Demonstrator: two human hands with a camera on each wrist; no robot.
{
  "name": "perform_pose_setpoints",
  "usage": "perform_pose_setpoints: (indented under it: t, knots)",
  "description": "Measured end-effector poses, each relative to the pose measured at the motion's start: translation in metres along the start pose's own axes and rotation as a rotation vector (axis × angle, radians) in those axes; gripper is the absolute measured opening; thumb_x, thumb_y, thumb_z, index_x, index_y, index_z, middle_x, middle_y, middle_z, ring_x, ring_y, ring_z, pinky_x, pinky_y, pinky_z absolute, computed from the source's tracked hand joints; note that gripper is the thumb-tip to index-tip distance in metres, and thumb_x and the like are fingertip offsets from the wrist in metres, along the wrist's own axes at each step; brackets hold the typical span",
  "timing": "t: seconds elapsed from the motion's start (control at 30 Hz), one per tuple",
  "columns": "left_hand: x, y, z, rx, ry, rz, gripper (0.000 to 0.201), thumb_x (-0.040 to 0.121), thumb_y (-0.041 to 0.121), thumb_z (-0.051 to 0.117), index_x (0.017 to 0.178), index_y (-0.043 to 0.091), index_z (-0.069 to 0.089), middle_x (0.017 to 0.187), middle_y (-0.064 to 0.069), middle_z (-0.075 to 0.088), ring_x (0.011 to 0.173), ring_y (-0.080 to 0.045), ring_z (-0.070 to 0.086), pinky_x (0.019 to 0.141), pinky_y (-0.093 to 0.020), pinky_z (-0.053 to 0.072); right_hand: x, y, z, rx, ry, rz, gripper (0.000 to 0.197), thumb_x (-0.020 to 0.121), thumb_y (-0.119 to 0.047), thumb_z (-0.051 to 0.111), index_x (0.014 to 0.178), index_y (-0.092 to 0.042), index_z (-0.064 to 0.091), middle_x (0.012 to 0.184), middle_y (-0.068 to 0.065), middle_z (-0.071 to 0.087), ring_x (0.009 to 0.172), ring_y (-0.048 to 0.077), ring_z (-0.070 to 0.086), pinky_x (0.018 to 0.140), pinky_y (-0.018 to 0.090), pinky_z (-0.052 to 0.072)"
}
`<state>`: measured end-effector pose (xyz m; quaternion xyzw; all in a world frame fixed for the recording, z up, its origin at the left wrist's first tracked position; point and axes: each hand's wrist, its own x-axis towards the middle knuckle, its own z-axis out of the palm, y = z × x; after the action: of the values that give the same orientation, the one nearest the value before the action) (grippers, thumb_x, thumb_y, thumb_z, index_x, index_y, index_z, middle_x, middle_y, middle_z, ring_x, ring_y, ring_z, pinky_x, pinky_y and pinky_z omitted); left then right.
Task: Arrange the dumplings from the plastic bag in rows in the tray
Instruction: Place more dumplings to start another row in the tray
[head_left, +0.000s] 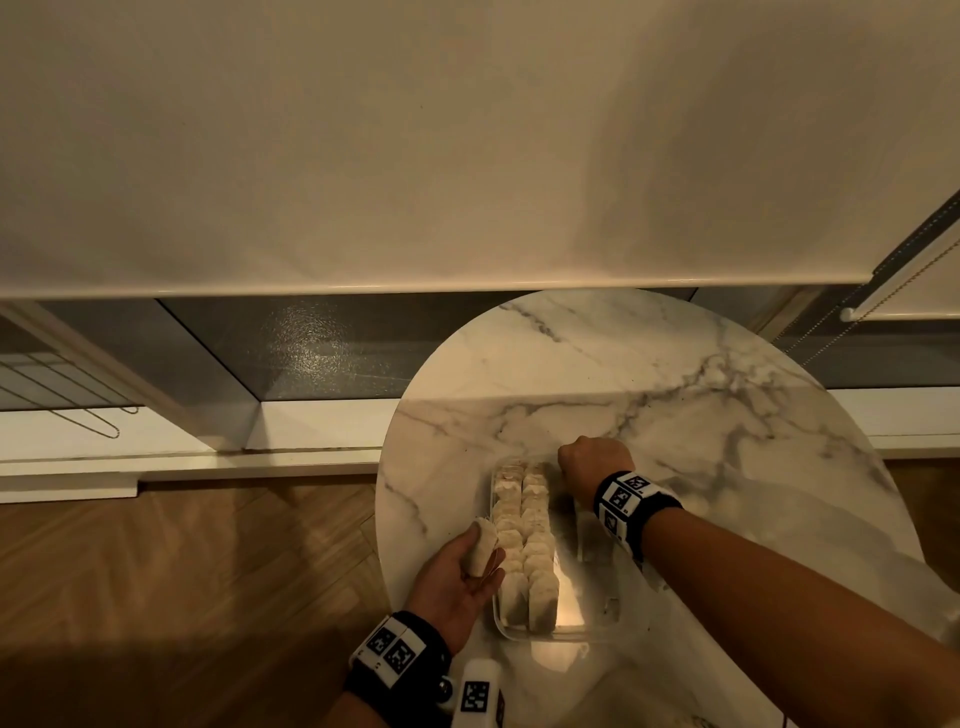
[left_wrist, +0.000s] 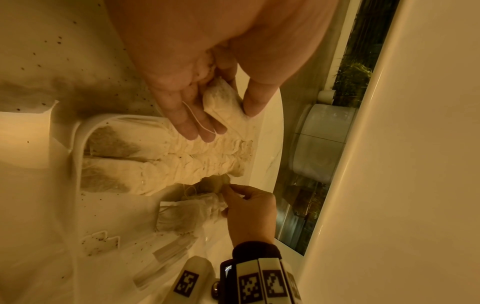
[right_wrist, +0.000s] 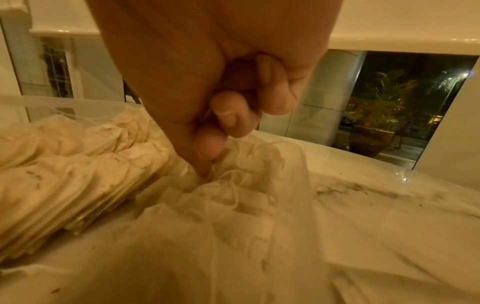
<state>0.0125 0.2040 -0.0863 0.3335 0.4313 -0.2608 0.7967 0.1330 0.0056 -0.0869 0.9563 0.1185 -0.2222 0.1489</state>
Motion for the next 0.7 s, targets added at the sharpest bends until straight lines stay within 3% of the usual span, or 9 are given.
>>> perform_pose_setpoints:
  t: [0.17, 0.3, 0.47, 0.6, 0.7]
  knots:
    - [0.001, 0.000, 0.000, -0.003, -0.003, -0.008, 0.029, 0.095, 0.020, 0.063, 0.120, 0.004, 0.062, 0.128, -0.019, 0.062, 0.110, -0.029, 0.062, 0.092, -0.040, 0.051, 0.000, -0.001, -0.003, 0.042, 0.038, 0.000, 0.017, 0.095, -0.017, 0.051, 0.106, -0.017, 0.065, 0.101, 0.007, 0.067, 0.093, 0.028, 0.067, 0.076, 0.037, 0.054]
    - [0.002, 0.000, 0.001, -0.014, 0.002, -0.011, 0.038, 0.095, 0.021, 0.063, 0.129, 0.003, 0.059, 0.131, -0.019, 0.061, 0.110, -0.029, 0.062, 0.085, -0.037, 0.052, 0.000, -0.002, -0.003, 0.052, 0.079, 0.004, 0.020, 0.095, -0.015, 0.047, 0.106, -0.015, 0.064, 0.101, 0.008, 0.067, 0.093, 0.029, 0.067, 0.076, 0.036, 0.051]
    - [0.001, 0.000, 0.001, -0.019, 0.010, -0.018, 0.035, 0.093, 0.022, 0.066, 0.123, 0.005, 0.063, 0.128, -0.017, 0.063, 0.105, -0.026, 0.064, 0.080, -0.037, 0.053, -0.003, 0.000, 0.000, 0.139, 0.117, 0.053, 0.020, 0.095, -0.023, 0.047, 0.103, -0.016, 0.065, 0.097, 0.007, 0.068, 0.090, 0.029, 0.067, 0.074, 0.034, 0.051]
    - [-0.001, 0.000, 0.001, 0.023, -0.005, 0.004, 0.037, 0.088, 0.025, 0.072, 0.121, 0.009, 0.067, 0.120, -0.011, 0.069, 0.102, -0.023, 0.065, 0.076, -0.036, 0.053, -0.011, 0.004, -0.002, 0.322, 0.176, 0.124, 0.021, 0.092, -0.036, 0.054, 0.102, -0.023, 0.066, 0.094, 0.003, 0.067, 0.086, 0.025, 0.066, 0.076, 0.036, 0.056]
    - [-0.002, 0.000, 0.002, 0.088, -0.032, 0.048, 0.038, 0.084, 0.029, 0.075, 0.118, 0.012, 0.071, 0.113, -0.009, 0.073, 0.101, -0.023, 0.066, 0.079, -0.035, 0.053, -0.029, 0.001, -0.005, 0.643, 0.224, 0.184, 0.028, 0.090, -0.052, 0.055, 0.098, -0.028, 0.068, 0.086, -0.004, 0.069, 0.078, 0.015, 0.065, 0.071, 0.033, 0.057]
